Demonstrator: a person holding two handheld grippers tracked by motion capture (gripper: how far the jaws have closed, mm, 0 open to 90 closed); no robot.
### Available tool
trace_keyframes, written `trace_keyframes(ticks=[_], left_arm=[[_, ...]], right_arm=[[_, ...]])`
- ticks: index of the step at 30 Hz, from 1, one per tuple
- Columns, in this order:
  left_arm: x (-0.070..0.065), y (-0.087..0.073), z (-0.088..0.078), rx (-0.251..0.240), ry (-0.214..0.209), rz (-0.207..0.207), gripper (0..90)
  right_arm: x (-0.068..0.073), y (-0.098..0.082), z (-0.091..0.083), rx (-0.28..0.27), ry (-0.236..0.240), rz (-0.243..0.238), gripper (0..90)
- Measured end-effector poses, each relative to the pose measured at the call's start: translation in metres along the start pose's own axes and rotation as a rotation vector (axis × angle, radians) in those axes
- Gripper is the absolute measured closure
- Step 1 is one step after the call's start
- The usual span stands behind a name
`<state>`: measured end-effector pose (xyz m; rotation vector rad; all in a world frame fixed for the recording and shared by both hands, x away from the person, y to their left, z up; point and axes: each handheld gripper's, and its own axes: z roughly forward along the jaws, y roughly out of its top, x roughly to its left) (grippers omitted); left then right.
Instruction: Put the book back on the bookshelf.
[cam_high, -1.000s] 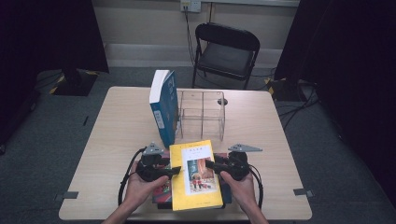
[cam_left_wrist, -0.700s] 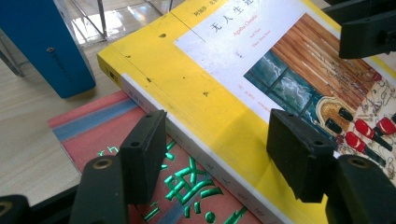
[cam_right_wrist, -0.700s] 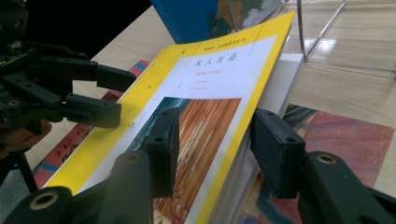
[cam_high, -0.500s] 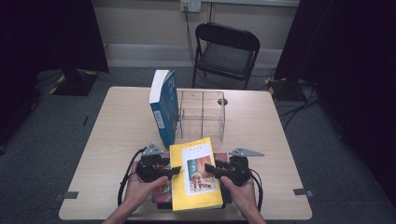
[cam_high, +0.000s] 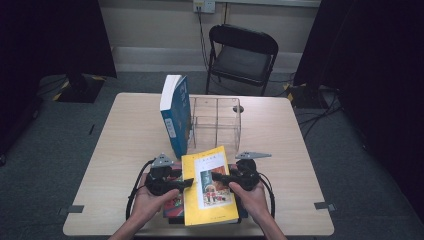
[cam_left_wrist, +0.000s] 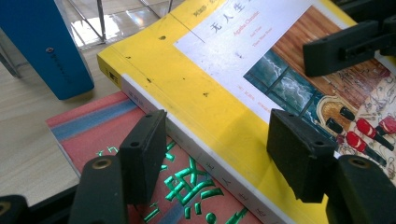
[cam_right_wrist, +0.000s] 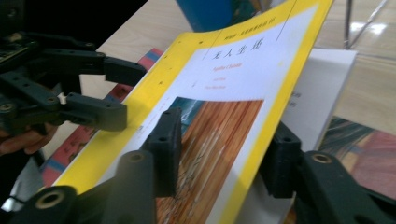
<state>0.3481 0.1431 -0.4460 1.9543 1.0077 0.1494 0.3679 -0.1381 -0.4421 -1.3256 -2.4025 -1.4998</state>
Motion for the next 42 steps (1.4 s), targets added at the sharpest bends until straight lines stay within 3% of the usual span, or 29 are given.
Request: trace_keyframes(ticks=[5,16,21,30,38,42], left_arm=[[0.001,0.001,0.0,0.01,-0.002,0.005,37.7],[0.001,0.004,0.001,0.025,-0.001,0.002,37.6],[0.001,0.004,0.001,0.025,-0.002,0.0,37.4],[0.001,0.004,0.003,0.011,-0.005,-0.008,33.1],[0.007,0.005,0.003,0.001,-0.057,-0.071,28.0],[0.005,0.006,0.004,0.003,-0.065,-0.064,25.6]], right_arm=[[0.002,-0.001,-0.005,-0.002,0.066,-0.002,68.5],[0.001,0.007,0.011,0.038,0.052,-0.034,56.1],[0.002,0.009,0.013,0.043,0.051,-0.042,61.0],[0.003,0.007,0.008,-0.015,0.093,-0.032,78.3],[0.011,0.006,0.0,-0.071,0.082,-0.081,80.2],[0.013,0.005,-0.004,-0.086,0.086,-0.092,81.1]])
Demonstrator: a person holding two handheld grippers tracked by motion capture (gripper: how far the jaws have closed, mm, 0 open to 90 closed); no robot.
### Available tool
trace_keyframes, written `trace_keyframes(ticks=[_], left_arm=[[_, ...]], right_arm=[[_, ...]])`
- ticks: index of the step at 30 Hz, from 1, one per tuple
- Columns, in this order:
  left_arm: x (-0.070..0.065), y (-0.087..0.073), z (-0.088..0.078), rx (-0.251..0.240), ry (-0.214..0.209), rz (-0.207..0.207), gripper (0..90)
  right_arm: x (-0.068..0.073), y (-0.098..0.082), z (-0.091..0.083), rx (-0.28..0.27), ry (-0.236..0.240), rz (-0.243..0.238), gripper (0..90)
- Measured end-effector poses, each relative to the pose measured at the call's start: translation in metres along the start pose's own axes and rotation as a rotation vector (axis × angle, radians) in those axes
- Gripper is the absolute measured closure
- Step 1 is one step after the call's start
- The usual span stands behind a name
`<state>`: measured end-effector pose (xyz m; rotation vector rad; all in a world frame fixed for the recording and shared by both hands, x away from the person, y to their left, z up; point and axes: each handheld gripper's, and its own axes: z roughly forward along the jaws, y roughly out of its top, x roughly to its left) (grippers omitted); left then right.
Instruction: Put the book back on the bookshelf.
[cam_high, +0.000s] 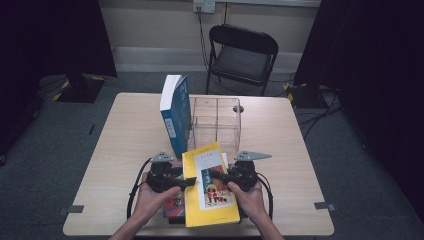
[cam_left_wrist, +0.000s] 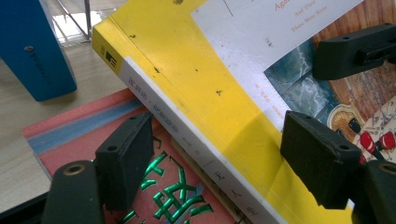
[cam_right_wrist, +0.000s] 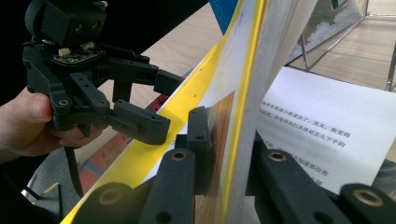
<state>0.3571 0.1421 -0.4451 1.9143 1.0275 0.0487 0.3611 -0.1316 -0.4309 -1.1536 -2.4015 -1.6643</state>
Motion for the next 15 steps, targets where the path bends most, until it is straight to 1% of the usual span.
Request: trace_keyframes(ticks=[2,3,6,8,10,12,13,15], left_arm=[[0.0,0.001,0.0,0.002,-0.014,0.009,24.9],[-0.001,0.001,0.001,0.003,-0.019,0.005,24.7],[-0.003,0.002,0.004,0.002,-0.037,0.005,21.7],[-0.005,0.003,0.005,0.001,-0.039,0.018,19.2],[-0.006,0.003,0.006,-0.006,-0.053,0.013,17.2],[-0.007,0.004,0.006,-0.001,-0.065,0.015,17.5],[-0.006,0.005,0.007,0.004,-0.083,0.001,18.3],[-0.005,0.005,0.007,0.003,-0.105,0.001,20.4]], right_arm=[[0.001,0.0,-0.001,-0.006,0.002,-0.001,81.4],[0.001,0.0,-0.003,-0.01,0.008,-0.005,81.6],[0.003,0.0,-0.005,-0.019,0.016,-0.006,82.6],[0.006,0.0,-0.008,-0.025,0.019,-0.008,83.3],[0.008,0.001,-0.01,-0.025,0.02,-0.02,83.7],[0.009,0.002,-0.013,-0.027,0.021,-0.029,83.9],[0.01,0.002,-0.014,-0.025,0.02,-0.035,83.9],[0.011,0.003,-0.015,-0.027,0.02,-0.037,84.0]])
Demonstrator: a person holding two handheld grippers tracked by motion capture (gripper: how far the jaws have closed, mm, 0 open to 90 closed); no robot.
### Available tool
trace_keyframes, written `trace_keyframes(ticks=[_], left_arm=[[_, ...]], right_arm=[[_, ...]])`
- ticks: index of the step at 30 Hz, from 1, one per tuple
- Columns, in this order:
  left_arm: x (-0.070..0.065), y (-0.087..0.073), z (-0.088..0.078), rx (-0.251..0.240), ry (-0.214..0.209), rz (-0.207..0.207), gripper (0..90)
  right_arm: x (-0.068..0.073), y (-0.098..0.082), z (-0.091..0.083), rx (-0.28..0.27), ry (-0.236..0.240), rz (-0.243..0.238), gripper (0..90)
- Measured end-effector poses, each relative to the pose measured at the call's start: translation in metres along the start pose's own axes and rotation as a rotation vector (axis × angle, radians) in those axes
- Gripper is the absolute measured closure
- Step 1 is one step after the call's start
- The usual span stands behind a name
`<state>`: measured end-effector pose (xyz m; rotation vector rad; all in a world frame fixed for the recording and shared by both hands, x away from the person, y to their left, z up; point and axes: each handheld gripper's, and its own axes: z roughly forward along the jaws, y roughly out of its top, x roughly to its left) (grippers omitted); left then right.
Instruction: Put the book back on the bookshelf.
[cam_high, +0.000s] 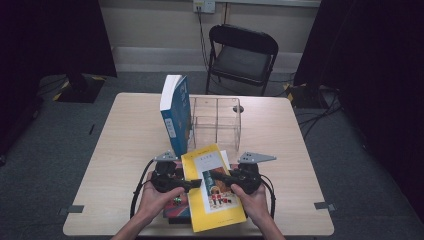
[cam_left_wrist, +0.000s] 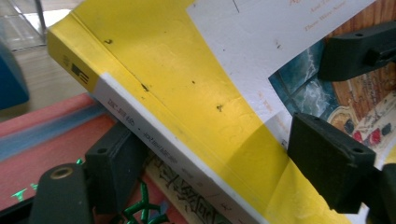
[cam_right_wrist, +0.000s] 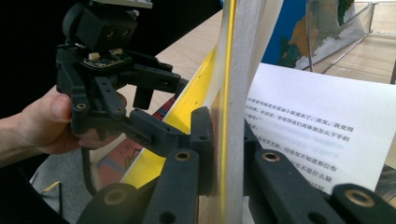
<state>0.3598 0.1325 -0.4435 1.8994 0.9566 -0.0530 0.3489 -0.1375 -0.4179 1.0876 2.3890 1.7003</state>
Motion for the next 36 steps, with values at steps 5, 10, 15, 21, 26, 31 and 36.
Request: trace_keyframes(ticks=[5,10,15,21,26,31,36], left_arm=[[0.004,0.001,0.003,-0.002,-0.074,-0.041,22.6],[0.004,0.001,0.002,-0.004,-0.074,-0.057,23.8],[0.005,0.005,-0.007,-0.03,-0.099,-0.065,32.2],[0.002,0.014,-0.016,-0.075,-0.115,-0.041,47.4],[-0.002,0.019,-0.017,-0.08,-0.102,-0.027,54.8],[0.0,0.021,-0.01,-0.066,-0.122,-0.051,54.5],[-0.004,0.023,-0.002,-0.065,-0.149,-0.061,51.8]], right_arm=[[0.003,0.002,-0.002,-0.007,0.007,-0.008,84.2],[0.006,0.004,-0.001,-0.003,-0.001,-0.024,84.2],[0.008,0.008,-0.004,-0.013,-0.005,-0.042,84.1],[0.008,0.018,-0.011,0.003,-0.025,-0.058,83.2],[0.006,0.02,-0.014,0.015,-0.046,-0.054,83.1],[0.005,0.02,-0.015,0.012,-0.055,-0.057,83.4],[0.007,0.019,-0.015,-0.006,-0.062,-0.065,83.7]])
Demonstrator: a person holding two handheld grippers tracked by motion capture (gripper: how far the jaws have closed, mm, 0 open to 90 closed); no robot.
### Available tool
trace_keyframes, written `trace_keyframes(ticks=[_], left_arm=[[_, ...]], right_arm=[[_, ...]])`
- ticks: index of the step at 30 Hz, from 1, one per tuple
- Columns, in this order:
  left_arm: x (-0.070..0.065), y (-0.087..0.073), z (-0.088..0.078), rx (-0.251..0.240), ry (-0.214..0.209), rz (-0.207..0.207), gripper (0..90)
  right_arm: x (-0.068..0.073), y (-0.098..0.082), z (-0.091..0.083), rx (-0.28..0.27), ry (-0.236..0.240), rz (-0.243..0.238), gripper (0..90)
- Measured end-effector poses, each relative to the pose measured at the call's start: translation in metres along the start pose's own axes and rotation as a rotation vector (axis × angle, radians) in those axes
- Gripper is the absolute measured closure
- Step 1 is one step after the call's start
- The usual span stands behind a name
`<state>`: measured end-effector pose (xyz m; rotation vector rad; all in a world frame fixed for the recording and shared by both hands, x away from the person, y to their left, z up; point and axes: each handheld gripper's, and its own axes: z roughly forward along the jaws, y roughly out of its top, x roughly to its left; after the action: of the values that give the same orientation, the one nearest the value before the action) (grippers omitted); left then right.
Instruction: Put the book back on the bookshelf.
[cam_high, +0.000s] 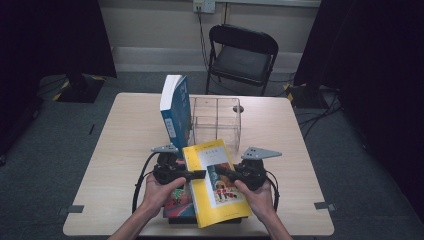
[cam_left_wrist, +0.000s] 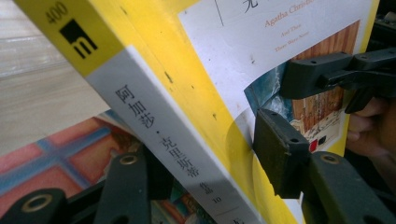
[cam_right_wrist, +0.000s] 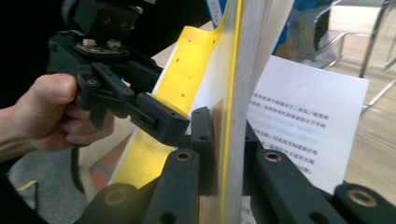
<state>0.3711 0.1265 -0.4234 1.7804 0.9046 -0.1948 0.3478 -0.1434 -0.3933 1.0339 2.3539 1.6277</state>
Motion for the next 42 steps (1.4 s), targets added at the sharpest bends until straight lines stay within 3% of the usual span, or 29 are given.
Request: trace_keyframes(ticks=[4,8,13,19,26,29,35,39,42], left_arm=[[-0.007,0.008,-0.004,-0.006,0.014,0.047,56.1],[-0.014,0.019,-0.012,-0.059,0.032,0.079,62.2],[-0.028,0.034,-0.025,-0.104,0.078,0.175,67.2],[-0.043,0.032,-0.029,-0.146,0.074,0.242,71.0],[-0.049,0.034,-0.023,-0.136,0.043,0.267,69.0],[-0.046,0.036,-0.019,-0.132,0.013,0.247,67.6],[-0.048,0.041,-0.019,-0.126,0.039,0.26,70.0],[-0.054,0.047,-0.029,-0.177,0.065,0.319,72.5],[-0.062,0.048,-0.035,-0.169,0.111,0.385,72.4]], right_arm=[[-0.001,0.002,-0.003,-0.025,-0.003,0.003,83.5],[0.002,0.013,-0.007,-0.059,-0.008,-0.01,83.6],[0.006,0.029,-0.012,-0.097,-0.011,-0.043,83.9],[0.006,0.027,-0.019,-0.134,0.021,-0.035,82.6],[0.009,0.02,-0.032,-0.129,0.041,-0.055,83.8],[0.007,0.018,-0.034,-0.134,0.048,-0.047,83.9],[0.006,0.021,-0.031,-0.126,0.025,-0.045,84.1],[0.008,0.027,-0.029,-0.174,0.034,-0.055,83.9],[0.008,0.032,-0.026,-0.199,0.061,-0.067,81.6]])
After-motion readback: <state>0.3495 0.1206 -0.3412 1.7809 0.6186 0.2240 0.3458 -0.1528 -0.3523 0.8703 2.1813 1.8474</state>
